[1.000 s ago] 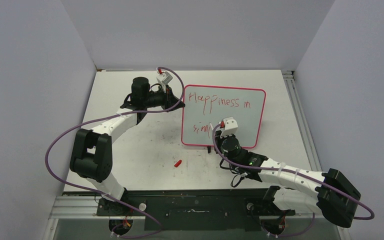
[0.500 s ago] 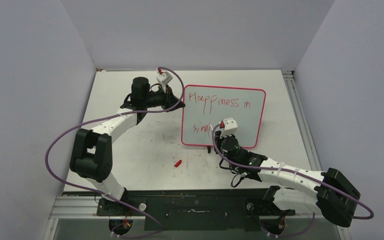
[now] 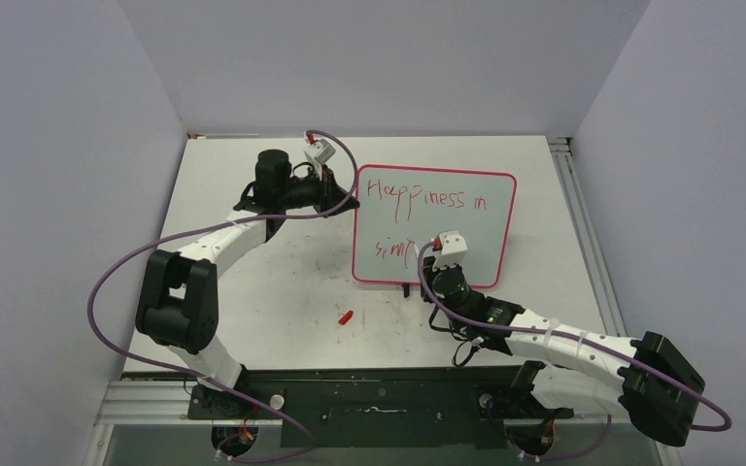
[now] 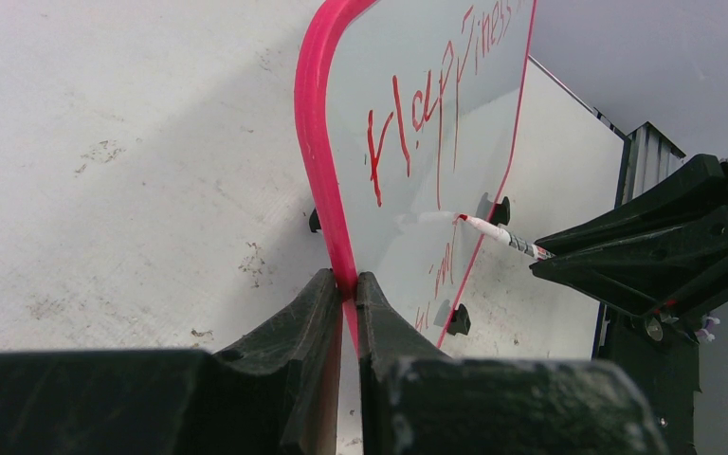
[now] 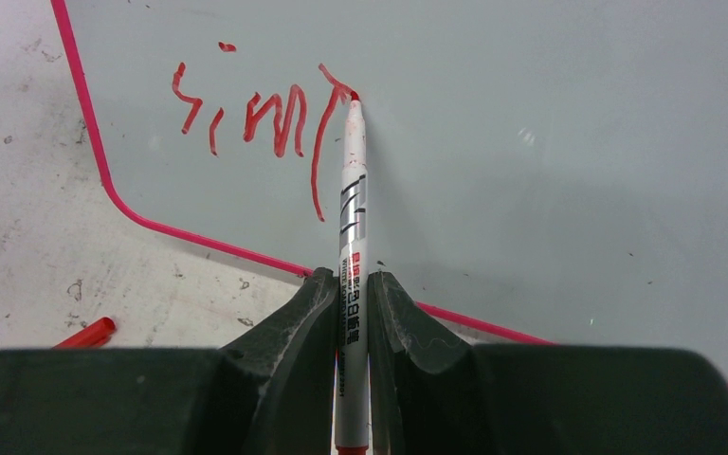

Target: Write a sentence on the whiteboard

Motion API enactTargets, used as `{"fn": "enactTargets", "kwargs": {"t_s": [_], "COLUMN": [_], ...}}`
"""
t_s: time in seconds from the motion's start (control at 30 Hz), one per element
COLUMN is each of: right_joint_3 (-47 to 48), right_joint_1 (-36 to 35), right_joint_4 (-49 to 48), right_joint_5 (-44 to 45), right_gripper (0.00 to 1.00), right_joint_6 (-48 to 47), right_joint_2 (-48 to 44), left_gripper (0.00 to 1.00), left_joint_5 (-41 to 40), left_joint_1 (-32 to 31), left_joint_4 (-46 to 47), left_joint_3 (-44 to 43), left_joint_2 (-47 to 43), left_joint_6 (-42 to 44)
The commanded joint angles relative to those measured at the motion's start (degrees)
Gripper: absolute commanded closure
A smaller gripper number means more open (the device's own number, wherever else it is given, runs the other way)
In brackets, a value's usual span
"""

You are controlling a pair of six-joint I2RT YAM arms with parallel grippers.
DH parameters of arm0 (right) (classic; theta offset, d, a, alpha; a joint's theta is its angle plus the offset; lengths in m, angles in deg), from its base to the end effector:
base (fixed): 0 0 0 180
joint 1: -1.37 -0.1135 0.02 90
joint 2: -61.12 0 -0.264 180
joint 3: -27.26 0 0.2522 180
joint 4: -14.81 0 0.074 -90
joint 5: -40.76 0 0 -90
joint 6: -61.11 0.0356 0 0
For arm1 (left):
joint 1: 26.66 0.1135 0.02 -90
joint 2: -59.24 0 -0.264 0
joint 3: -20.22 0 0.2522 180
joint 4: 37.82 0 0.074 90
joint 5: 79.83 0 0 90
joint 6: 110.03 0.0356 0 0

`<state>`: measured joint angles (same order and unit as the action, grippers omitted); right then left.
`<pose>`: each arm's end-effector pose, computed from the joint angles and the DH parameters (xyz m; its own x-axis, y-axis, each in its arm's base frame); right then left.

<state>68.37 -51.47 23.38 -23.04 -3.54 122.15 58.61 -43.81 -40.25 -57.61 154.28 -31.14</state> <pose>0.1468 0.1677 0.2080 -0.4662 0.0209 -0.8844 -0.3110 0.9320 0.1860 0.3515 -0.1363 0.2690 -0.4826 0.0151 -0.8757 0.7908 0.4372 -0.4283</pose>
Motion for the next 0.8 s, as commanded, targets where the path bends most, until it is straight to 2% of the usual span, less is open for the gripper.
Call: {"fn": "enactTargets", "kwargs": {"t_s": [0.0,0.77], "right_joint_3": [-0.97,-0.58], "right_joint_1": [0.58,-3.23], "right_joint_4": [1.97,-4.01], "right_joint_5": [2.01,-0.01], "right_gripper": [0.95,0.95], "right_joint_6": [1.65,0.50], "right_joint_2": [-1.85,4.13], "left_gripper": [1.00,1.00], "left_joint_5": [1.83,1.85], "left_joint_1": [0.18,0.18], "left_joint_4": [2.63,2.73], "left_joint_3": [-1.32,-1.33], "left_joint_2": [-3.00,-3.10], "left_joint_6": [0.74,0.74]}}
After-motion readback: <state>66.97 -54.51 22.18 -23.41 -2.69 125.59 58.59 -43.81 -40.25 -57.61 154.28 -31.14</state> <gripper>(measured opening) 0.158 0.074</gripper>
